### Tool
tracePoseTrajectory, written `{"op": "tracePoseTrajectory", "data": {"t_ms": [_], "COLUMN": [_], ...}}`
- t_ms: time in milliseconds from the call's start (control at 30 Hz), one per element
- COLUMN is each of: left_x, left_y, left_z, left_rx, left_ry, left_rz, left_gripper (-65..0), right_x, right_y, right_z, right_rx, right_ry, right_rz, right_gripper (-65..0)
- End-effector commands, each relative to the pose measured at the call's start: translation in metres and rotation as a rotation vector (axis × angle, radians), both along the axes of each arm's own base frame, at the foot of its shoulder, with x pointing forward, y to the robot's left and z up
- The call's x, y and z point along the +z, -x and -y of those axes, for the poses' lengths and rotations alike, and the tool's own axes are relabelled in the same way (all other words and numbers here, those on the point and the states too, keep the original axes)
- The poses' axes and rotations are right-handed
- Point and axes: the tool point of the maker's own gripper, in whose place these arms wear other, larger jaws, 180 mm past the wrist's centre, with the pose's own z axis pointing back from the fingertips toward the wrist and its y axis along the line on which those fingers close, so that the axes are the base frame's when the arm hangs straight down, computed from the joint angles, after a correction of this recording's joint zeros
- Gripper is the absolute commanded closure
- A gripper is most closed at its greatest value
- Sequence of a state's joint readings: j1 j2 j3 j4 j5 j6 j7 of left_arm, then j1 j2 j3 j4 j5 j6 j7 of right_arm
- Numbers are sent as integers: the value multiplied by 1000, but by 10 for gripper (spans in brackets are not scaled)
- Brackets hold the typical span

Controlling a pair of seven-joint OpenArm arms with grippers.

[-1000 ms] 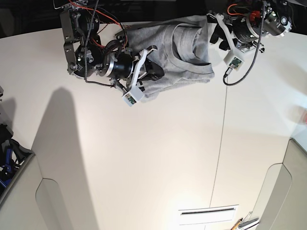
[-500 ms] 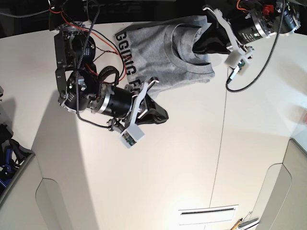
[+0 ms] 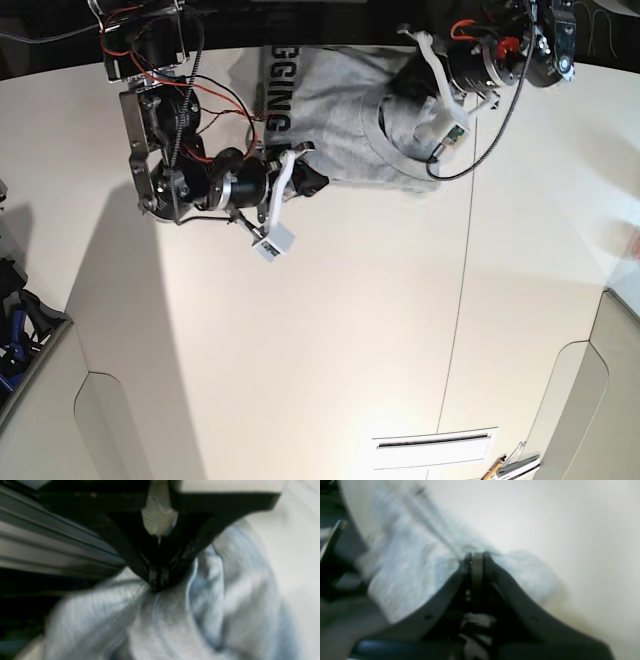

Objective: Fold the T-shirt properly

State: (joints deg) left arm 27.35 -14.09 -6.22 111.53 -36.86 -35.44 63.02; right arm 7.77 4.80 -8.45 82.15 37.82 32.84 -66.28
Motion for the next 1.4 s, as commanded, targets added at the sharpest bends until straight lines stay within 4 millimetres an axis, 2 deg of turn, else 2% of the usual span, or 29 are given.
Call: {"op": "tracePoseTrajectory", "data": {"t_ms": [0, 100, 200, 333, 400, 500, 633, 733, 800, 967, 1100, 1267, 1367], "left_x": [6, 20, 33, 39, 41, 46, 50, 52, 57, 73, 78, 79, 78], "left_y": [-16, -47, -74, -96, -104, -111, -113, -113, -113, -114, -113, -113, -112], "left_z": [-13, -31, -39, -42, -44, -50, -66, -85, -96, -122, -134, -135, -135], "left_rx": [28, 90, 155, 197, 201, 207, 251, 299, 340, 440, 481, 484, 484], "left_ry": [-36, -63, -54, -34, -38, -60, -77, -97, -88, -38, -29, -30, -31], "left_rz": [48, 140, 219, 269, 284, 303, 314, 314, 321, 355, 367, 367, 365], "left_gripper": [0, 0, 0, 0, 0, 0, 0, 0, 0, 0, 0, 0, 0], "right_x": [7, 2, 4, 22, 29, 51, 105, 138, 148, 142, 123, 73, 29], "right_y": [-1, 15, 28, 46, 47, 25, -15, -22, -16, 13, 39, 54, 60], "right_z": [4, 20, 31, 27, 29, 43, 60, 48, 31, -27, -66, -87, -80], "right_rx": [3, -1, -20, -39, -41, -92, -224, -228, -204, -59, 76, 138, 144], "right_ry": [-16, 6, 13, -61, -44, 5, -5, -94, -179, -257, -228, -154, -63], "right_rz": [21, 8, 15, 29, 70, 209, 454, 526, 517, 450, 418, 348, 252], "right_gripper": [0, 0, 0, 0, 0, 0, 0, 0, 0, 0, 0, 0, 0]}}
